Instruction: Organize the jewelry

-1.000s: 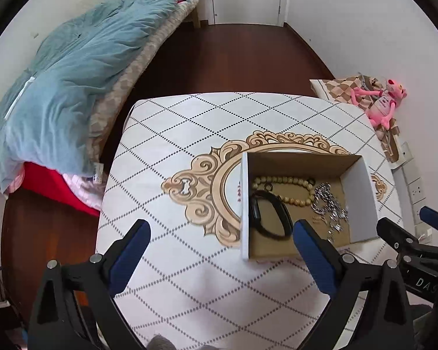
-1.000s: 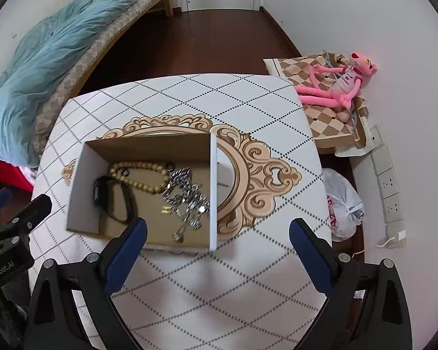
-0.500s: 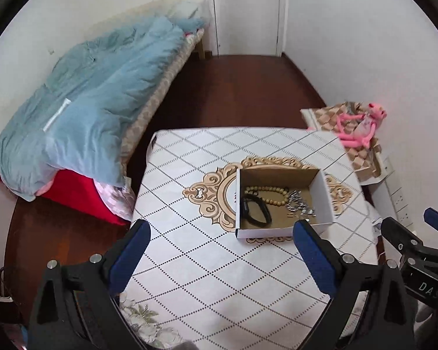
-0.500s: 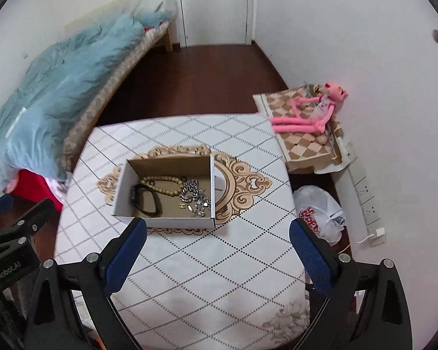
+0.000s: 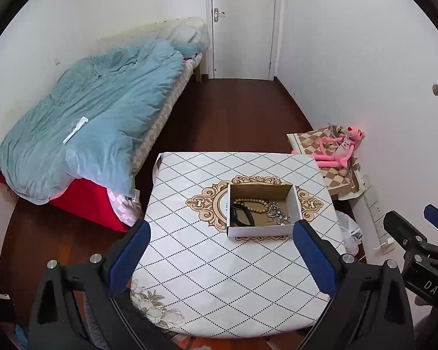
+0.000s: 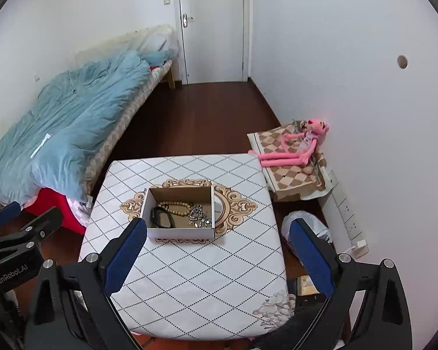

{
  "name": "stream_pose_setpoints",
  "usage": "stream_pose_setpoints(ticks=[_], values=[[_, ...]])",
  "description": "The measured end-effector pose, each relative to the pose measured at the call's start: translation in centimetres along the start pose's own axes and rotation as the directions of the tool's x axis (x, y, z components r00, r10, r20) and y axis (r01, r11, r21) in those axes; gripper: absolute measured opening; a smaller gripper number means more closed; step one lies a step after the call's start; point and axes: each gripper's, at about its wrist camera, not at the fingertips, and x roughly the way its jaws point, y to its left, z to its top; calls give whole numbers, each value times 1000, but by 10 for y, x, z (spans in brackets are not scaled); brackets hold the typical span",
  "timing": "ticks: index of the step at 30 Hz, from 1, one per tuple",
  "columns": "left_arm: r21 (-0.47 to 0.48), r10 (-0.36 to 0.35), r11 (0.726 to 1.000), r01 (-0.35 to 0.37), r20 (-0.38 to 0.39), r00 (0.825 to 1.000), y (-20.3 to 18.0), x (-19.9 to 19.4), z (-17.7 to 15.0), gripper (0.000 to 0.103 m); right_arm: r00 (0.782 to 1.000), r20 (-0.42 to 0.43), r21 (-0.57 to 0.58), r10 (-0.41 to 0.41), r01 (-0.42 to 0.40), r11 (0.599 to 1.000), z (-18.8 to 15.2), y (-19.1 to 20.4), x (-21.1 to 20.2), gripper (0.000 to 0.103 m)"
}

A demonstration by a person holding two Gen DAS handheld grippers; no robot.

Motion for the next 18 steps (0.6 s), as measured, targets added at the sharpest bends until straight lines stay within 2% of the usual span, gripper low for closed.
stream_pose_setpoints(ticks=[9,18], values=[[9,-12,1000,12,6,1000,0,-21,-6,100,1000,25,-2,1,-1,1000,-8,1,-31,103],[16,7,1000,-6,-32,999,-6,-4,-6,100,1000,-28,0,-5,5,1000,-6,-3,-11,103]])
